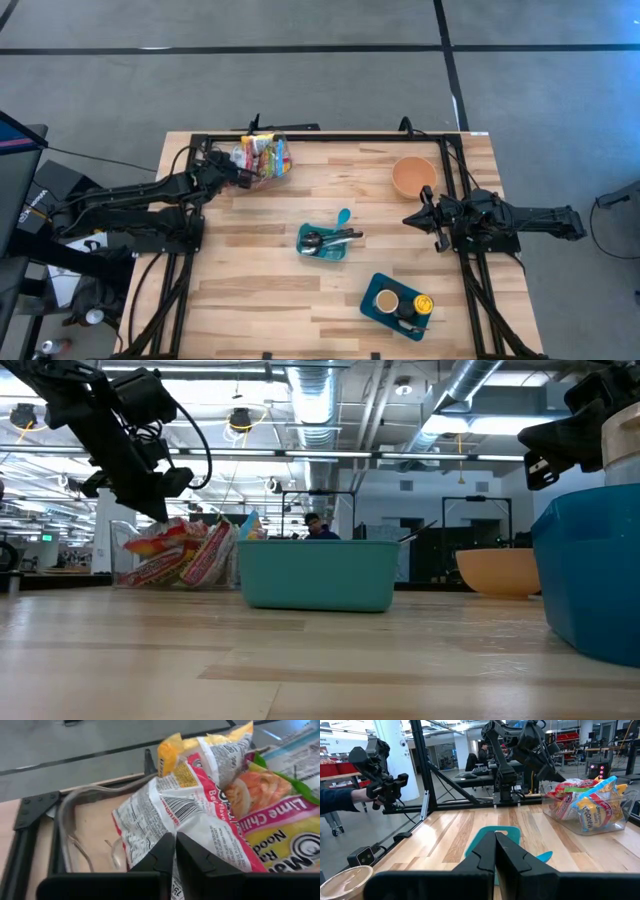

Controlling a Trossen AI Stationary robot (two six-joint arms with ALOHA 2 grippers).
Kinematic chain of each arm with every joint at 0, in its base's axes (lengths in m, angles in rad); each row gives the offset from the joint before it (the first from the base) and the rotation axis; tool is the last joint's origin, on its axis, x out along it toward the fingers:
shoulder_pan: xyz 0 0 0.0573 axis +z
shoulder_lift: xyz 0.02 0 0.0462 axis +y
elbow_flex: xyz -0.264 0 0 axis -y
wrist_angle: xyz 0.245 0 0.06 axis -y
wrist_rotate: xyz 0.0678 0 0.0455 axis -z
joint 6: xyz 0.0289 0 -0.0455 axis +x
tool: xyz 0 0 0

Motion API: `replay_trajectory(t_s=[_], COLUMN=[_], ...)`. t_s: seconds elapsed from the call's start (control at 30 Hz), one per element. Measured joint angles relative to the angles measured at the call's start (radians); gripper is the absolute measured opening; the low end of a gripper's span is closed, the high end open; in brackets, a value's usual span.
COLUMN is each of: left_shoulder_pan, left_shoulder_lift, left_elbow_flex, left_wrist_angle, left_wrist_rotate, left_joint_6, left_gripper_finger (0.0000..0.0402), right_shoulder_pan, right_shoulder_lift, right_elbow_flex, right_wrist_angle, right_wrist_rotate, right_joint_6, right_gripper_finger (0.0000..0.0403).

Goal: Pick & Place Food Item
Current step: Put the red noodle pack into the transparent bin, then return to Home Position

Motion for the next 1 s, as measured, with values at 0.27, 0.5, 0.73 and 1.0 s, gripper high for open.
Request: replay_trajectory(t_s=[0.27, 0.5, 0.73, 1.0], left_shoulder_pan=[0.0, 0.0, 0.0, 0.0], left_shoulder_lift=[0.0, -0.012, -0.056, -0.103], left_elbow_flex=[0.0, 0.0, 0.0, 0.0], left_wrist_angle=[0.0, 0.008, 0.02, 0.156], left_wrist_rotate=[0.067, 0.068, 0.069, 0.134], left_joint_6=[-0.001, -0.004, -0.004, 0.035], left_gripper_finger=[0.0077, 0.012, 0.0131, 0.0126], right_shoulder_pan=[0.0, 0.0, 0.0, 0.0], right_shoulder_lift=[0.0, 0.0, 0.0, 0.0], right_elbow_flex=[0.0, 0.0, 0.0, 0.0], right_wrist_angle=[0.0, 0.0, 0.0, 0.0], right_wrist_rotate=[0.0, 0.0, 0.0, 0.0], right_joint_6=[0.0, 0.0, 0.0, 0.0], right_gripper_finger=[0.0, 0.0, 0.0, 0.0])
